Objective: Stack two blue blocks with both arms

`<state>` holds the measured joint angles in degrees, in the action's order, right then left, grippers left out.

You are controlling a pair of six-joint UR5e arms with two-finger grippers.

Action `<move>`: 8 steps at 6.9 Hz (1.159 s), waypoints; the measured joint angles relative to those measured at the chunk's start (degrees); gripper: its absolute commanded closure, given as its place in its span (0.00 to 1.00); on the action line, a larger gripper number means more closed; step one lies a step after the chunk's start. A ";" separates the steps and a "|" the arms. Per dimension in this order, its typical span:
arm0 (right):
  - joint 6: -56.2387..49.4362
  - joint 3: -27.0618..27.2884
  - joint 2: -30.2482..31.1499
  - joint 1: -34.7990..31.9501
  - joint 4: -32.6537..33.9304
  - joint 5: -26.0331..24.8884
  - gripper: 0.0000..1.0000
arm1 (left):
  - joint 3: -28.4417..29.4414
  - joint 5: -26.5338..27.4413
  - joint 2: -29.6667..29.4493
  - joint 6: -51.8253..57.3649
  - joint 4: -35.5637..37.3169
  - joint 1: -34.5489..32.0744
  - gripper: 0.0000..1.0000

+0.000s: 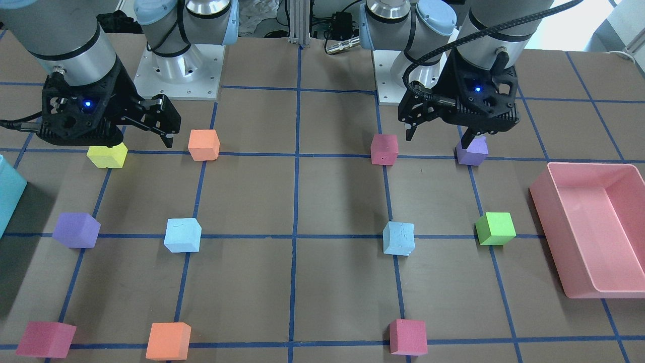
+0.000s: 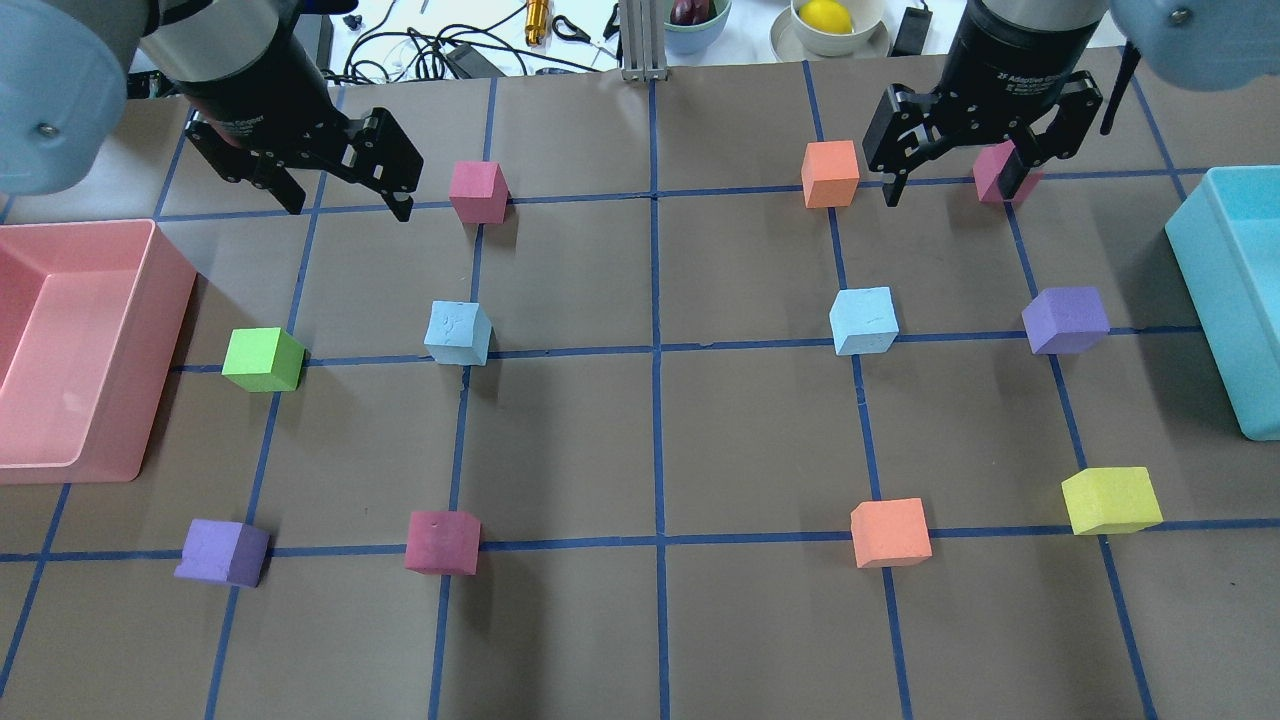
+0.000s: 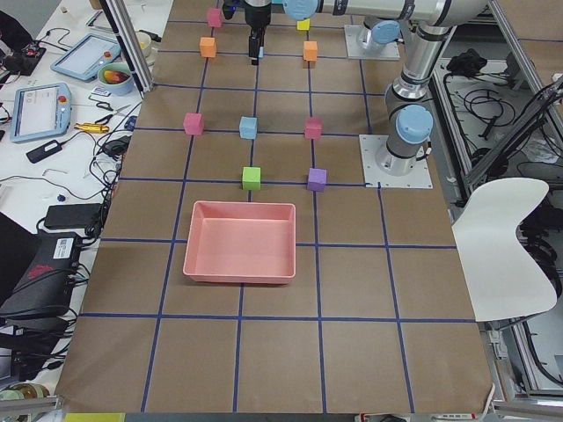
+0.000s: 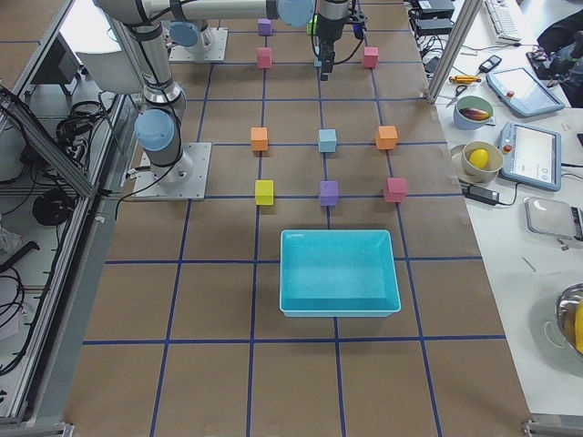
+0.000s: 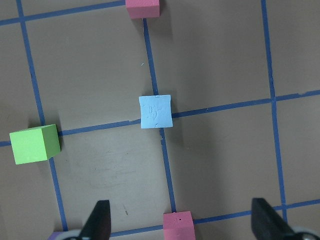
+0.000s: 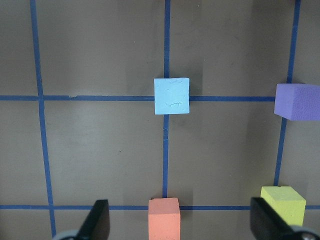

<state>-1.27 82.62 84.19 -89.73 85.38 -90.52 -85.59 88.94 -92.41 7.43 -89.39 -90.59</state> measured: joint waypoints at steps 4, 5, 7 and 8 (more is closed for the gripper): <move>-0.01 0.16 0.01 -0.01 0.05 -0.10 0.00 | -0.21 -0.02 -0.08 0.06 -0.13 0.01 0.00; -0.06 0.25 -0.12 -0.01 -0.03 -0.17 0.00 | -0.37 -0.08 -0.57 0.10 -0.11 0.22 0.00; -0.13 0.85 -0.52 0.10 -0.12 -0.15 0.00 | -2.73 -0.10 -2.61 0.06 1.73 0.37 0.00; -0.20 1.91 -0.79 0.17 0.34 0.18 0.00 | -4.97 -0.09 -3.88 0.10 4.54 0.44 0.00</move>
<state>-1.47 84.53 83.40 -89.56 85.72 -90.35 -90.55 88.85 -96.29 7.53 -84.85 -90.15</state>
